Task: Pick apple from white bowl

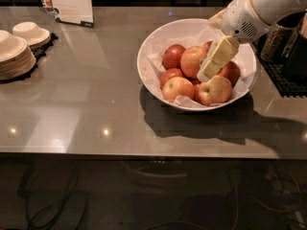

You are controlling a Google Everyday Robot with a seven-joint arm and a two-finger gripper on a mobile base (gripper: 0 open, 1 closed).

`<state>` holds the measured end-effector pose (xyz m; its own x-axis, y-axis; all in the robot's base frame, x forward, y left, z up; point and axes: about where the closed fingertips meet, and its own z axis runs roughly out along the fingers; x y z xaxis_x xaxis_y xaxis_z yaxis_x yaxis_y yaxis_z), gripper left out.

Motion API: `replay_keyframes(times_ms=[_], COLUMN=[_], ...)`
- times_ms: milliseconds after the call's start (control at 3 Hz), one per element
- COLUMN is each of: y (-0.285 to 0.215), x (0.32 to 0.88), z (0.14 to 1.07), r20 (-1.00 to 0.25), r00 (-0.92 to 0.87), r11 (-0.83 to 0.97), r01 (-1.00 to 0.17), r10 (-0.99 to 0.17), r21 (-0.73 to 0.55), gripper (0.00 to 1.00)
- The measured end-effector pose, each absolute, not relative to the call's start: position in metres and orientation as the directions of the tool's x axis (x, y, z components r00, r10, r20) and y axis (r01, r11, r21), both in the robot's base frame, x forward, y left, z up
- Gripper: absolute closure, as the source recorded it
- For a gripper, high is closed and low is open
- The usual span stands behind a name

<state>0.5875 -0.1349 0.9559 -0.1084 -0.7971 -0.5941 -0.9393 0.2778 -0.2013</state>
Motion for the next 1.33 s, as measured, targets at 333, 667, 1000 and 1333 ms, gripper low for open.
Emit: replay_keyframes(times_ms=[333,667,1000,1333], y=[-0.126,-0.124,-0.125,-0.125], x=[0.599,0.607,0.613,0.613], z=[0.943,0.927,0.915,0.915], r20=[-0.612,-0.617,-0.623,-0.623], r00=[-0.105,-0.115,-0.125,-0.125], r11=[0.266,0.263,0.271,0.271], r01=[-0.948,-0.952,-0.952,-0.952], r10=[-0.784,-0.779,-0.772,-0.772], r21=[-0.178,-0.155,-0.144,-0.144], gripper=[0.0,0.0,0.0,0.19])
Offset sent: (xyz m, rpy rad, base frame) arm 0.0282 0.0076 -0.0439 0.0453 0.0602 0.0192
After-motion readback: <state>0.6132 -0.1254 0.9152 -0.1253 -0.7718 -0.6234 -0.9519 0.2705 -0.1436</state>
